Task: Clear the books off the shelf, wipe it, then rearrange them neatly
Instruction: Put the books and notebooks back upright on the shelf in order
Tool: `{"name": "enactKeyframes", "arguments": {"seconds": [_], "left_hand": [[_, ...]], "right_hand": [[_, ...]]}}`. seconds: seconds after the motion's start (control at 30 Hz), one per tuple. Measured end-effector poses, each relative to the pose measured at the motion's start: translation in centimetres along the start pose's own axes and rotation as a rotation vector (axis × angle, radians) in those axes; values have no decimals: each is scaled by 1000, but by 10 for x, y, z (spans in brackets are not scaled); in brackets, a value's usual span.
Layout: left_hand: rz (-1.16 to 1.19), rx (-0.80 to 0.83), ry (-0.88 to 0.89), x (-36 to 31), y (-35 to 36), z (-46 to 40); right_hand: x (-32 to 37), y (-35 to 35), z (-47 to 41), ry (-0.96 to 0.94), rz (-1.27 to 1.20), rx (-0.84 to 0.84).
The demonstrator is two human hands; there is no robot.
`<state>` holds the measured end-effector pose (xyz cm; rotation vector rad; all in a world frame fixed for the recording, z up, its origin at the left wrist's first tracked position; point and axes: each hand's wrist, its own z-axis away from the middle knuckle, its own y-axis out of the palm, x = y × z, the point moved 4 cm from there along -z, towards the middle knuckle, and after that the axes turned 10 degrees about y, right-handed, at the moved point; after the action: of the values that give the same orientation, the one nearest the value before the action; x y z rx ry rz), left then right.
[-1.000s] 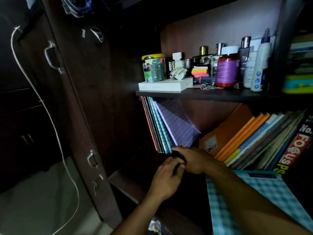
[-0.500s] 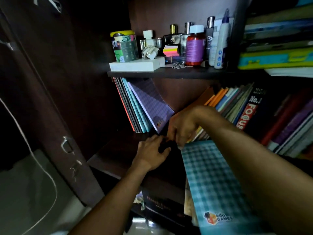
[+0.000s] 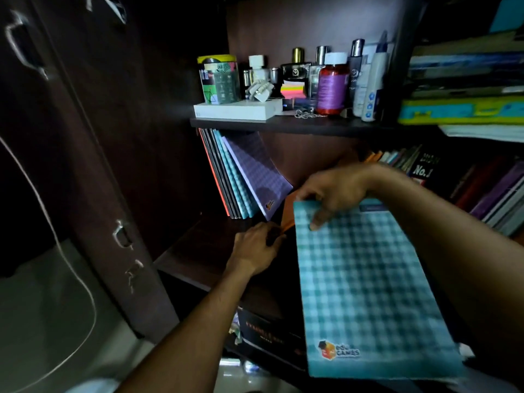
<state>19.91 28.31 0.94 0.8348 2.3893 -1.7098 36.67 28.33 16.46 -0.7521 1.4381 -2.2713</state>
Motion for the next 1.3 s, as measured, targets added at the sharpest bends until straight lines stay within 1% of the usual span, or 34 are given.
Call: {"name": "enactKeyframes", "arguments": {"seconds": [0.03, 0.1, 0.17, 0.2, 0.23, 0.33, 0.4, 0.47, 0.53, 0.57, 0.6, 0.67, 0.73, 0.8, 0.87, 0.9, 0.93, 0.97, 1.0, 1.03, 1.07, 1.13, 1.17, 1.2, 1.3], "left_hand": [[48, 14, 2, 1, -2, 1], [264, -6, -52, 10, -4, 8], [470, -81, -214, 19, -3, 17], [578, -130, -266, 19, -3, 21], [652, -209, -269, 20, -6, 21], [846, -374, -264, 30, -13, 19], [1004, -489, -273, 37, -19, 18], [1185, -598, -328, 42, -25, 19], [1381, -699, -432, 44, -30, 21], [1468, -742, -458, 50, -32, 21], [1500, -776, -452, 55, -32, 21], [1411, -835, -395, 60, -33, 22], [1224, -824, -292, 51, -37, 22], [1043, -717, -194, 37, -36, 17], [874, -609, -164, 35, -27, 14], [768, -586, -174, 37, -24, 16], [638, -582, -182, 42, -25, 19], [515, -587, -206, 48, -29, 25], [427, -606, -242, 58, -34, 31], [372, -637, -272, 69, -40, 37], [361, -668, -298, 80, -45, 46], [445, -719, -329, 92, -54, 59], [475, -738, -336, 94, -58, 63], [496, -762, -345, 94, -59, 65], [499, -795, -351, 87, -62, 61]], "right_hand": [[6, -13, 4, -41, -40, -57], [18, -41, 17, -106, -130, -236], [33, -71, 30, -140, -163, -485], [41, -83, 34, -160, -150, -590], [51, -92, 36, -178, -128, -656], [73, -99, 26, -183, -39, -721], [76, -96, 15, -187, 3, -772], [76, -91, 9, -225, -39, -808], [75, -87, 4, -268, -79, -818], [76, -86, 1, -282, -78, -818], [75, -84, -2, -279, -61, -821], [76, -77, -10, -240, 26, -840], [84, -68, -18, -253, 140, -940], [95, -57, -27, -318, 283, -1063], [101, -44, -44, -336, 379, -1214], [101, -35, -51, -311, 366, -1302], [99, -25, -54, -298, 298, -1388], [94, -11, -56, -296, 203, -1449], [82, 6, -62, -281, 112, -1466], [68, 24, -73, -247, 48, -1410], [53, 44, -88, -209, 4, -1287], [27, 71, -117, -131, -124, -1002], [19, 77, -127, -98, -200, -892], [13, 81, -133, -59, -203, -796], [0, 94, -140, 67, -79, -550]]}}
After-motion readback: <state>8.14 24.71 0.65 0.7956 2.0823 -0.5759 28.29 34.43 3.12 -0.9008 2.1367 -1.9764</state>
